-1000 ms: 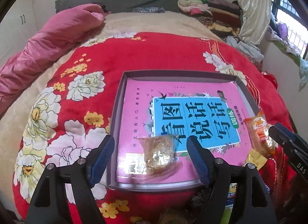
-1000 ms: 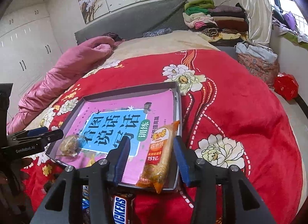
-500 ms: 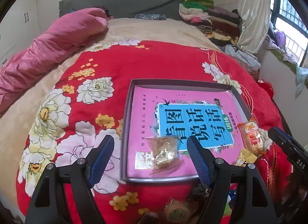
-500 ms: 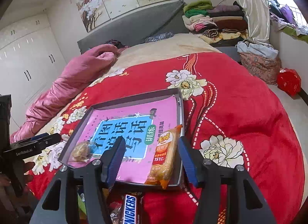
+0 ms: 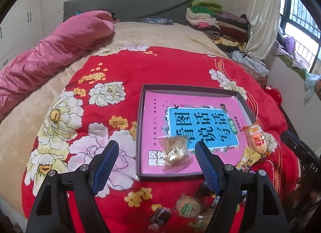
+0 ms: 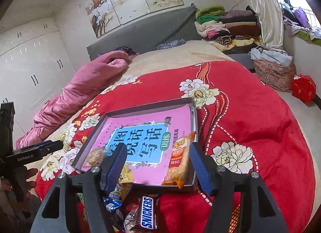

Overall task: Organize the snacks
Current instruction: 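Withdraw both tools from the tray toward the remaining snacks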

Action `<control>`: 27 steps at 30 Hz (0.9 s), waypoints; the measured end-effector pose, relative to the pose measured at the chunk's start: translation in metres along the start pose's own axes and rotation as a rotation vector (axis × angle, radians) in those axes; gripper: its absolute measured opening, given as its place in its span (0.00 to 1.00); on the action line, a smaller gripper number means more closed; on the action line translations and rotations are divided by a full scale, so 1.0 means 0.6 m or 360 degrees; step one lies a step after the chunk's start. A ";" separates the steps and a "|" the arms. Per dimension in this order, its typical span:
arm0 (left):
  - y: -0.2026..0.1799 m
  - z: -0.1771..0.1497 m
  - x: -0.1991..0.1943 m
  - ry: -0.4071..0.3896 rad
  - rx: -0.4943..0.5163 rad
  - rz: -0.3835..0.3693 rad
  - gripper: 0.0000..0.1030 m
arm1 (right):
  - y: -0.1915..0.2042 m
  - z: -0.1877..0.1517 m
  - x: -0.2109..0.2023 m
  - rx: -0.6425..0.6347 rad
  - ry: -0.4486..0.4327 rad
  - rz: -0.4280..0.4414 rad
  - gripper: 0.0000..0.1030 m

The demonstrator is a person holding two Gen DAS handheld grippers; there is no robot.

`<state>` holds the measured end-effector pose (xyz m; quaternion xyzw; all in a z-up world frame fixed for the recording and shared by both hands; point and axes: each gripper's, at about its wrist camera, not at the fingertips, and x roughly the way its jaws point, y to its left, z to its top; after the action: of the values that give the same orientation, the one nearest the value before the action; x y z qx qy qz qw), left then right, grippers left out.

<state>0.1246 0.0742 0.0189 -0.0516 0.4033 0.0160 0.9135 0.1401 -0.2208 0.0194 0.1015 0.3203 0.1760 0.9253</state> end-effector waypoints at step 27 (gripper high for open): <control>-0.074 -0.123 -0.019 0.0202 0.0283 -0.0184 0.77 | 0.023 -0.042 -0.038 -0.0019 0.0088 -0.0036 0.66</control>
<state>0.0656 0.0224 -0.0184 0.0055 0.4566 -0.0757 0.8864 0.1039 -0.2151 0.0165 0.0875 0.3458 0.1701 0.9186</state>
